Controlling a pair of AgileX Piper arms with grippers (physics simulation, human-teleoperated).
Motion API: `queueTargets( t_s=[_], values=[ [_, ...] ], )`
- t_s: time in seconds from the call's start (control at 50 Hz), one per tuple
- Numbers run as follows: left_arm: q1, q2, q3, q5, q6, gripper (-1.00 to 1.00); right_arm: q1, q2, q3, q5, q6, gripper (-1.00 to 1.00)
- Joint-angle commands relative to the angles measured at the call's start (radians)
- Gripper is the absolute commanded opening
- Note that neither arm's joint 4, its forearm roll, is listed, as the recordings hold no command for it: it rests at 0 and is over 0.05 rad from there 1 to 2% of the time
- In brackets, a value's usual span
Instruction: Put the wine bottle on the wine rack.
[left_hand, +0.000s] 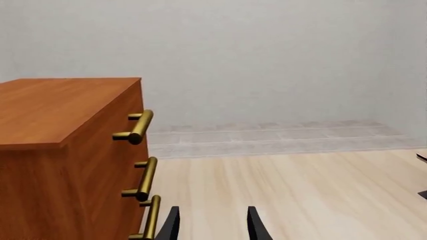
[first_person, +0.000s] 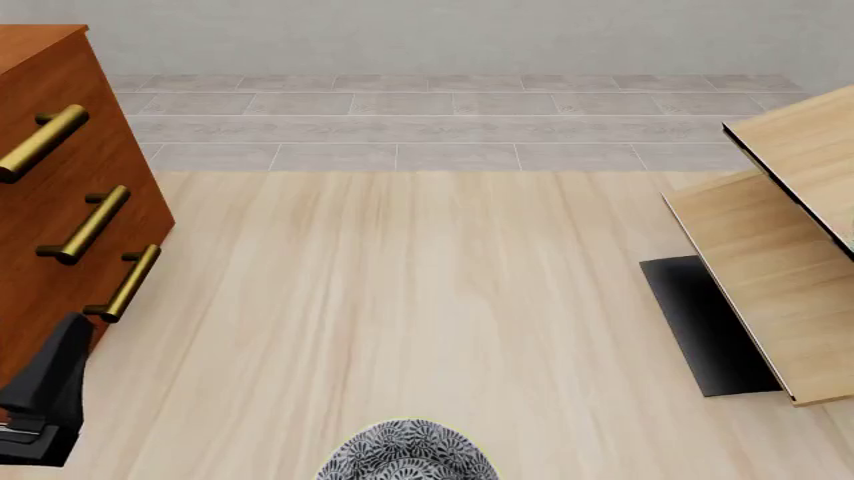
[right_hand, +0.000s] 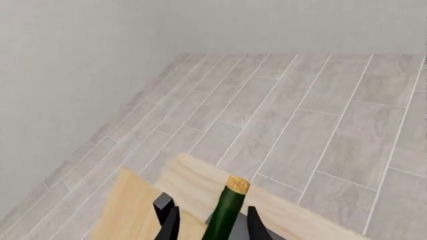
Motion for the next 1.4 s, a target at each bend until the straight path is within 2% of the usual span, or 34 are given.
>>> queueTargets(
  t_s=[0.02,0.32,0.78,1.1,1.18,1.2,1.24,1.34,1.36,1.4],
  values=[
    [-0.009,0.000,0.000,-0.003,0.001,1.00,-0.002,-0.042,-0.021,0.039,0.006,1.00],
    [-0.020,0.000,0.000,-0.005,0.003,1.00,0.041,-0.145,-0.037,0.106,-0.002,1.00],
    [-0.017,0.000,0.000,-0.006,0.001,1.00,0.176,-0.284,0.008,0.164,-0.010,1.00],
    [-0.024,0.000,0.000,-0.008,-0.002,1.00,0.286,-0.372,0.030,0.209,-0.045,1.00],
    [-0.025,0.000,0.000,-0.008,-0.001,1.00,0.328,-0.403,0.041,0.221,-0.054,1.00],
    [-0.026,0.000,0.000,-0.008,-0.002,1.00,0.345,-0.415,0.042,0.230,-0.072,1.00],
    [-0.028,0.000,0.000,-0.008,-0.003,1.00,0.352,-0.422,0.046,0.229,-0.075,1.00],
    [-0.032,0.000,0.000,-0.011,-0.005,1.00,0.429,-0.487,0.085,0.235,-0.074,1.00],
    [-0.032,0.000,0.000,-0.011,-0.004,1.00,0.432,-0.491,0.095,0.227,-0.086,1.00],
    [-0.034,0.000,0.000,-0.013,-0.003,1.00,0.462,-0.534,0.094,0.232,-0.189,1.00]
  ],
)
